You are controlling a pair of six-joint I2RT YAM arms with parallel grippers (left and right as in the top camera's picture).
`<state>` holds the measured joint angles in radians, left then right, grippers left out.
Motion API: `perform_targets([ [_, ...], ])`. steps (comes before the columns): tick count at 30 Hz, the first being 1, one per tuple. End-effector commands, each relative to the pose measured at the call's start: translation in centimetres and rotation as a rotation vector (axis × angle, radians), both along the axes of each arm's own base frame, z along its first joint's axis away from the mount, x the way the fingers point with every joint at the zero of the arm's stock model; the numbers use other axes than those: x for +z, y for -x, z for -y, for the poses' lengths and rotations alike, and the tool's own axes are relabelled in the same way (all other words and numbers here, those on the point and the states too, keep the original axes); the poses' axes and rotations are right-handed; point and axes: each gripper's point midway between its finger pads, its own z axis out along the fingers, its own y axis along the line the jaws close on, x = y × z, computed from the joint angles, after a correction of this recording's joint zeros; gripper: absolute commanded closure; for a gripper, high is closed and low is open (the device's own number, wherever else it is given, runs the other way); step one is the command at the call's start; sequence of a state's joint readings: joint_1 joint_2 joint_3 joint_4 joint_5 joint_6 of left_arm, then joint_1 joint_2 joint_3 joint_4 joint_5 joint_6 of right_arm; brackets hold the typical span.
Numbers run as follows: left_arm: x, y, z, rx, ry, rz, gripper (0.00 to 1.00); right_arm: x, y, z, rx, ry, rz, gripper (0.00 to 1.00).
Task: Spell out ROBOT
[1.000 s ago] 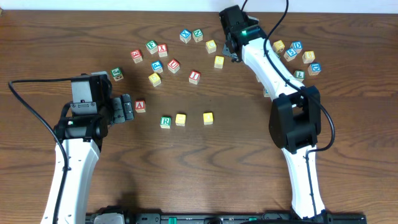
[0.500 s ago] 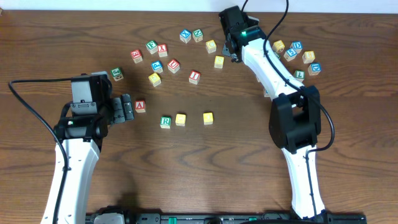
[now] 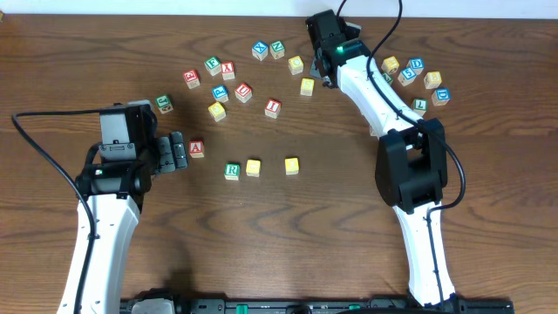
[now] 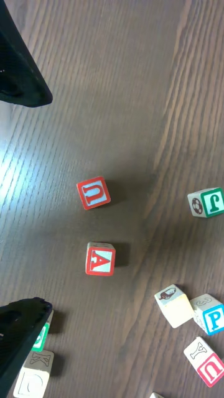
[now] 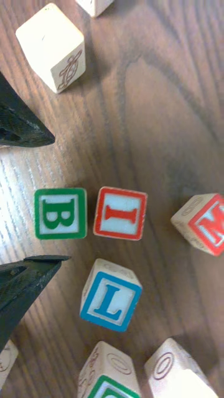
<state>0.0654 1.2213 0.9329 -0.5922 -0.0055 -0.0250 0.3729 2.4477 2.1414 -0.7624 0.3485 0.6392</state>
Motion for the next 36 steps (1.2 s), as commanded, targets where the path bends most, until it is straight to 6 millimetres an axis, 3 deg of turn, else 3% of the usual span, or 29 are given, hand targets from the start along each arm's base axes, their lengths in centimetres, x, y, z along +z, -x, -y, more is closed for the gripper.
perform_targets([
  [1,1.2,-0.6,-0.2,0.001,-0.007,0.031,0.04,-0.7,-0.1,0.5,-0.001,0.034,-0.003,0.49],
  [13,1.2,-0.6,-0.2,0.001,-0.007,0.031,0.04,-2.6,-0.1,1.3,-0.009,0.048,-0.033,0.49],
  [36,1.2,-0.6,-0.2,0.001,-0.007,0.03,0.04,-2.8,0.2,2.3,-0.102,0.025,-0.036,0.5],
])
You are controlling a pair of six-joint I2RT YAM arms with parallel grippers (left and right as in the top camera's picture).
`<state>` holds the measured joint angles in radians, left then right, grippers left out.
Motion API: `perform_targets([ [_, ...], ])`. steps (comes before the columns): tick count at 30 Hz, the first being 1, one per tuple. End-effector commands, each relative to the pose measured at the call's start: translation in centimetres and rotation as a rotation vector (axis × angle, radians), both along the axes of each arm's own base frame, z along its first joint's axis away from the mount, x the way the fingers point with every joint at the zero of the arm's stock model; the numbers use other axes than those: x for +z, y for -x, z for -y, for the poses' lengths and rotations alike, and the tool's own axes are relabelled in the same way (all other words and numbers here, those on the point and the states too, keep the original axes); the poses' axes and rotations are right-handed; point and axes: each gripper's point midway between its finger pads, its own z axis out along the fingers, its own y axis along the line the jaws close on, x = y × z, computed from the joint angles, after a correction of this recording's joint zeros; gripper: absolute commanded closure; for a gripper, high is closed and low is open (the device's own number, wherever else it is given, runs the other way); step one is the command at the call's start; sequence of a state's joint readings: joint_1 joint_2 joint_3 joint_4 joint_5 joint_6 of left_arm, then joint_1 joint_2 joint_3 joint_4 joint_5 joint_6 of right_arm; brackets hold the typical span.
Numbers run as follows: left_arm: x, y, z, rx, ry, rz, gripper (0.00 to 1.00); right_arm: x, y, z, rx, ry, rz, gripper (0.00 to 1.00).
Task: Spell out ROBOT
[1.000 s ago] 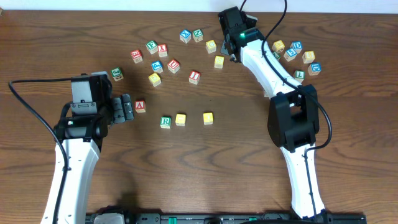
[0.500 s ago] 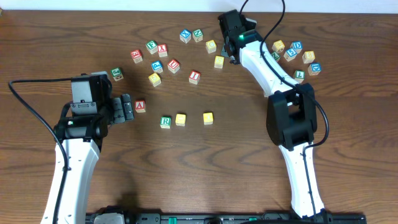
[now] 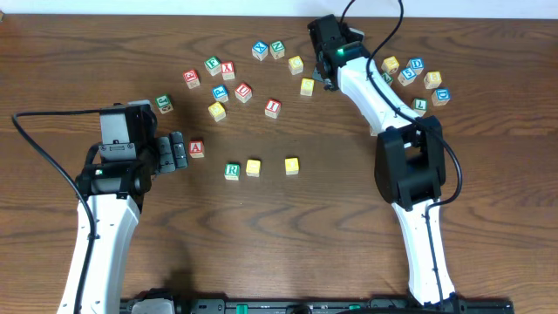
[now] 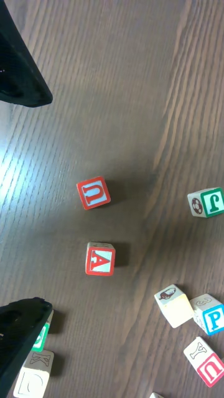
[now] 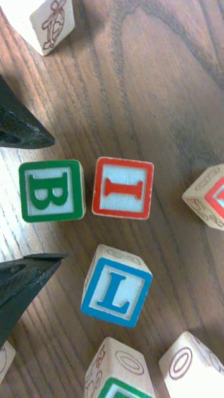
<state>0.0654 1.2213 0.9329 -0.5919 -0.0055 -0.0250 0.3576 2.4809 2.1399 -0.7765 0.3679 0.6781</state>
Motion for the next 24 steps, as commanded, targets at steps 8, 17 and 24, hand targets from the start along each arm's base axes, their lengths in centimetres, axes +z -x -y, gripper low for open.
perform_targets([
  [8,1.15,-0.62,-0.22,0.001,-0.007,0.03,0.04,-0.91,0.31,1.0,-0.067,0.005,-0.011,0.51],
  [17,1.15,-0.62,-0.22,0.001,-0.007,0.03,0.04,-0.99,0.42,0.96,-0.065,0.005,-0.016,0.55],
  [24,1.15,-0.62,-0.22,0.001,-0.007,0.03,0.04,-1.14,0.54,0.41,-0.049,0.003,-0.021,0.52],
])
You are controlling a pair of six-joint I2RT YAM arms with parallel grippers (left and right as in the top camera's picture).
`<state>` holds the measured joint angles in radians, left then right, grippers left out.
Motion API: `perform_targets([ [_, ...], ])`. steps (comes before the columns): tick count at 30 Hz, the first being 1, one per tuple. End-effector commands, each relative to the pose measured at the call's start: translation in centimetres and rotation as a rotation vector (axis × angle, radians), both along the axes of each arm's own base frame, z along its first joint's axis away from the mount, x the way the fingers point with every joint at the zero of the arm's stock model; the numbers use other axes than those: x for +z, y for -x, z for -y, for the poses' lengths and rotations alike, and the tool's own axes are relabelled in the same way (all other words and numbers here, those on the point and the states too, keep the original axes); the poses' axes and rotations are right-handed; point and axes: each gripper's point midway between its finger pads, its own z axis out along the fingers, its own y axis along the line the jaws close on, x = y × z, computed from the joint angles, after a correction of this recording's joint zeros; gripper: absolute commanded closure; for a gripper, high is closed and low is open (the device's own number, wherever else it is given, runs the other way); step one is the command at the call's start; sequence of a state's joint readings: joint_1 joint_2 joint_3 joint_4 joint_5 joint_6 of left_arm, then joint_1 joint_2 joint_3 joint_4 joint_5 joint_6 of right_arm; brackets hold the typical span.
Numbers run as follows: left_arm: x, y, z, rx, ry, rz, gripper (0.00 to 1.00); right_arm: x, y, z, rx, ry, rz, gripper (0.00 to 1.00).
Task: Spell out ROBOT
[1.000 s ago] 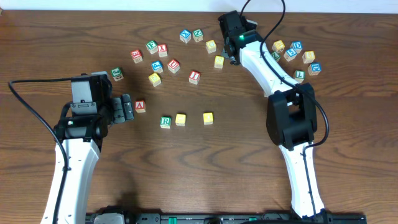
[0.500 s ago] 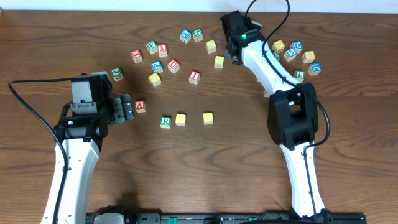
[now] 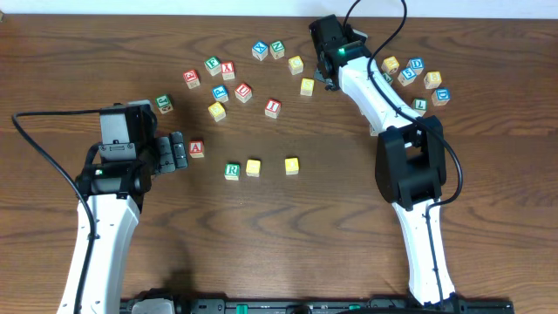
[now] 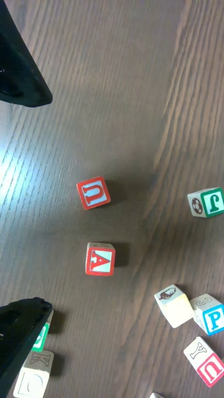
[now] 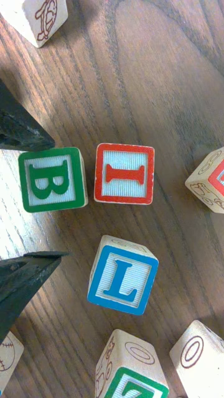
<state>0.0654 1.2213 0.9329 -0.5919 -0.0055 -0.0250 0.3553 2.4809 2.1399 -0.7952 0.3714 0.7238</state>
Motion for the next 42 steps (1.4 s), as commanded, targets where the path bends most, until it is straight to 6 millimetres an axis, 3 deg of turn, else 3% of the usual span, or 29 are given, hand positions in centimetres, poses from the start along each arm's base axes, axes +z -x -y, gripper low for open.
perform_targets([
  [1,1.2,-0.6,-0.2,0.001,-0.007,0.03,0.04,-1.0,0.2,-0.1,0.008,0.019,-0.014,0.53],
  [9,1.2,-0.6,-0.2,0.001,-0.007,0.03,0.04,-1.1,-0.3,-1.8,0.122,-0.039,-0.024,0.53],
  [29,1.2,-0.6,-0.2,0.001,-0.007,0.03,0.04,-0.8,-0.8,-0.2,0.098,0.012,-0.006,0.55],
  [36,1.2,-0.6,-0.2,0.001,-0.007,0.03,0.04,-0.8,-0.8,-0.2,0.077,0.003,-0.002,0.64],
  [42,1.2,-0.6,-0.2,0.001,-0.007,0.03,0.04,-0.8,-0.6,-0.5,0.063,0.005,-0.002,0.6],
])
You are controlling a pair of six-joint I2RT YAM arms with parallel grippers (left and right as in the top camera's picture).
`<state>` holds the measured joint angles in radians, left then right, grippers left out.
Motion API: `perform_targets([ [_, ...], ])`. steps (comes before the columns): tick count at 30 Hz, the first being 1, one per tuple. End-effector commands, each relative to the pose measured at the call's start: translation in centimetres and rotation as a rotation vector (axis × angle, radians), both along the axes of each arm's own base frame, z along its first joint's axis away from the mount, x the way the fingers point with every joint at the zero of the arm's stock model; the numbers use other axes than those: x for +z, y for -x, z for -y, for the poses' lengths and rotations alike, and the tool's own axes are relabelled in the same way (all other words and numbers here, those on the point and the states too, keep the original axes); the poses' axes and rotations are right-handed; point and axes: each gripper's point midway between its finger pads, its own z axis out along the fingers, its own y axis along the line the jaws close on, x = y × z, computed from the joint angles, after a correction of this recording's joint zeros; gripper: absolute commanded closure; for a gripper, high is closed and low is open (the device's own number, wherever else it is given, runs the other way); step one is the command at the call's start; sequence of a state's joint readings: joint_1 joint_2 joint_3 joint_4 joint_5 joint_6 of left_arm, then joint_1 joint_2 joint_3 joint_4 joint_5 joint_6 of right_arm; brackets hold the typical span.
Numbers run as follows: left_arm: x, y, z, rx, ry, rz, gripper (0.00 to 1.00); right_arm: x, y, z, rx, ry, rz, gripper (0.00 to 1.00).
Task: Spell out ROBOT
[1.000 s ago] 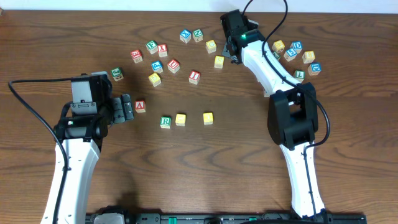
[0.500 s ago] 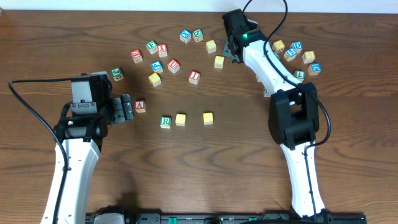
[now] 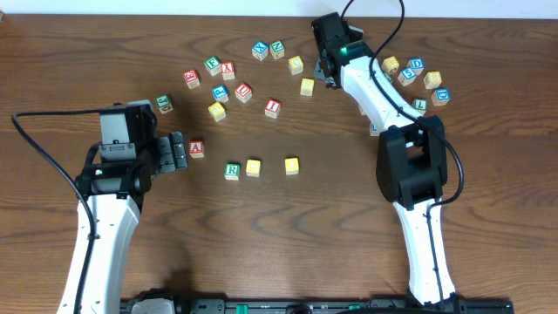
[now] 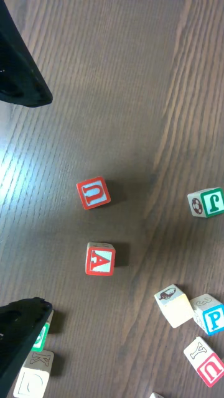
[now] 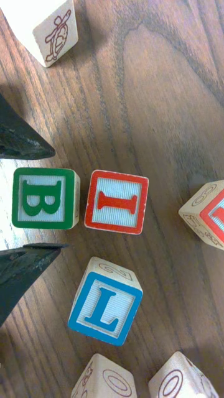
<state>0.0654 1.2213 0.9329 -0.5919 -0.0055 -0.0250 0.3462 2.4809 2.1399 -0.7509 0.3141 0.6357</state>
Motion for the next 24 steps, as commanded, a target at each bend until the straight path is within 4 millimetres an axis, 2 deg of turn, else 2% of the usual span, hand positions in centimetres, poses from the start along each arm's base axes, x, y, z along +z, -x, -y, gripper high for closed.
perform_targets([
  [1,1.2,-0.6,-0.2,0.001,-0.007,0.03,0.04,-1.0,0.3,0.2,-0.026,0.028,-0.008,0.6],
  [8,1.2,-0.6,-0.2,0.001,-0.007,0.03,0.04,-1.3,0.5,0.3,-0.029,0.038,-0.012,0.58],
  [15,1.2,-0.6,-0.2,0.001,-0.007,0.03,0.04,-2.8,1.0,0.5,-0.043,0.036,-0.026,0.59],
  [24,1.2,-0.6,-0.2,0.001,-0.007,0.03,0.04,-2.6,0.7,0.4,-0.04,0.032,-0.01,0.62],
])
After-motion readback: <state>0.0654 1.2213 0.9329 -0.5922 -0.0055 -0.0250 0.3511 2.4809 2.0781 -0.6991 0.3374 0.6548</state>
